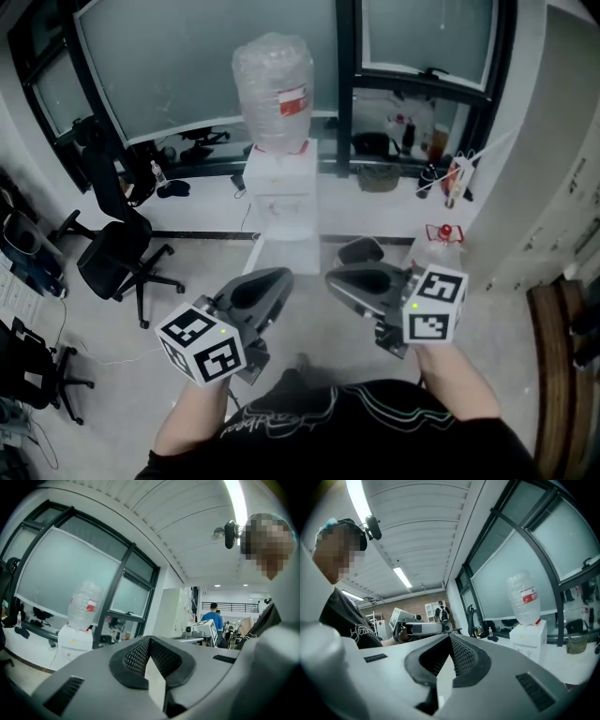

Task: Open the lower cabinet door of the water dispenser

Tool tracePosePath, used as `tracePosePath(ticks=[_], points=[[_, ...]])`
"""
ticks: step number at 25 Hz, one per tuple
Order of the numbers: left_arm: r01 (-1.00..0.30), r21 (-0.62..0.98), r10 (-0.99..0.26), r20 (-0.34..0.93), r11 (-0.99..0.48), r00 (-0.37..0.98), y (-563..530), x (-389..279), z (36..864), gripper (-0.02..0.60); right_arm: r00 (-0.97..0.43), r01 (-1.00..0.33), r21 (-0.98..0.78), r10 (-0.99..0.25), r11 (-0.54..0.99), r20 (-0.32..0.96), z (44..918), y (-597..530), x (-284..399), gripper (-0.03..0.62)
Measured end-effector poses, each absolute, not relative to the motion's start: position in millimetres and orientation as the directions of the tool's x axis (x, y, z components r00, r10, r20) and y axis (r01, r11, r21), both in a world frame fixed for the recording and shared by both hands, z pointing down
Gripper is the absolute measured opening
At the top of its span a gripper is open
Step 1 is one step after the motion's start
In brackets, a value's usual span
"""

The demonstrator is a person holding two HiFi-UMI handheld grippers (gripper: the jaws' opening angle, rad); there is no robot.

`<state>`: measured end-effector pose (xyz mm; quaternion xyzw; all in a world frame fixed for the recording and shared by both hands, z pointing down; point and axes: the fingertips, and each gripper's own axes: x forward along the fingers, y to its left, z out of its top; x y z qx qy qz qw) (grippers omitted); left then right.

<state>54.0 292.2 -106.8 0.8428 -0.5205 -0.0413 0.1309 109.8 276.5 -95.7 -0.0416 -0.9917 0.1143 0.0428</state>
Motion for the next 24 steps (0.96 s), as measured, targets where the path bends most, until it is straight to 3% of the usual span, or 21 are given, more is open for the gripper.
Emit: tracePosePath(ticks=[24], points=[[-0.851, 0.227, -0.865, 0.062, -0.473, 0.498, 279.8, 79.8, -113.0, 0.001, -0.998, 0.029, -0.172, 0.038, 0.985, 0.047, -105.3, 268.9, 132.4, 0.012]])
